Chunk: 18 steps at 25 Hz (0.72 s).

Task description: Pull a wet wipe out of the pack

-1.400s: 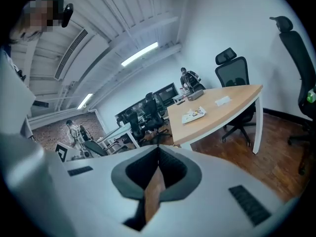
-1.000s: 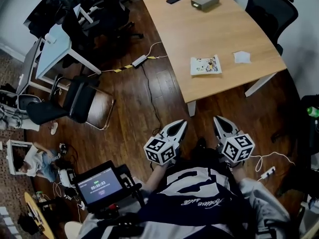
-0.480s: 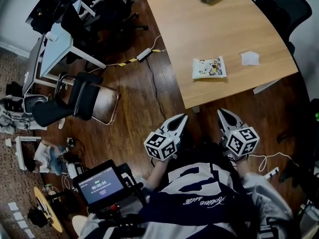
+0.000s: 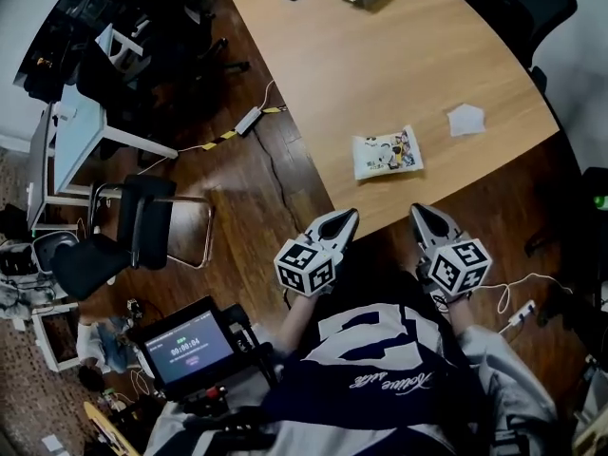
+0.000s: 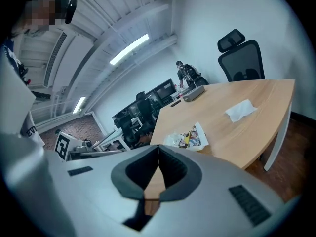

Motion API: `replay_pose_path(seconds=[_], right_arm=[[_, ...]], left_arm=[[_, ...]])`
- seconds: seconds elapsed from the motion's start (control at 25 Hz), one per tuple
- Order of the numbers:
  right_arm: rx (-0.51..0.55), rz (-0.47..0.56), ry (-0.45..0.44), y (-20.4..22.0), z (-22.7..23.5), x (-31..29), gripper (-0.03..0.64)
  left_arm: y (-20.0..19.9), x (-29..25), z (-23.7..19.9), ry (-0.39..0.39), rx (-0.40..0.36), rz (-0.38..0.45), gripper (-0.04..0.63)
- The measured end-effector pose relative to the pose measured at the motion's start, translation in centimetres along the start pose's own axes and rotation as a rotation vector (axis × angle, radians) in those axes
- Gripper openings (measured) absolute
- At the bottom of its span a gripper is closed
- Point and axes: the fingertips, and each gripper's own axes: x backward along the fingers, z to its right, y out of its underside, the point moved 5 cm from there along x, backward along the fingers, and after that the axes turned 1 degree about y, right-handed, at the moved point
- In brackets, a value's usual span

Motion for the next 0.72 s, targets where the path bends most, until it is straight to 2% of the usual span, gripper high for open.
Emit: replay_pose_path(seconds=[0.28, 0.44, 0.68, 0.72], right_arm=[[0.012, 0.004, 0.095, -1.7, 0.9, -3.4, -0.005], [0.097, -0.031, 0.121, -2.6, 1.2, -6.1, -0.005], [0.201, -0.094, 0.193, -3.1, 2.1, -8.7, -0.004], [0.221, -0.108, 0.202, -3.1, 2.2, -9.1, 0.019]], left_arm=[[-2.0, -5.2, -3.9, 0.145, -0.055, -0.118, 0.003], [-2.6, -8.6, -6.4, 0.204, -0.089, -0.202, 0.003], [-1.0, -12.0, -8.5, 0.215, -0.176, -0.392, 0.003], [-0.7, -12.3, -8.8, 0.215, -0.182, -0.417, 0.003]])
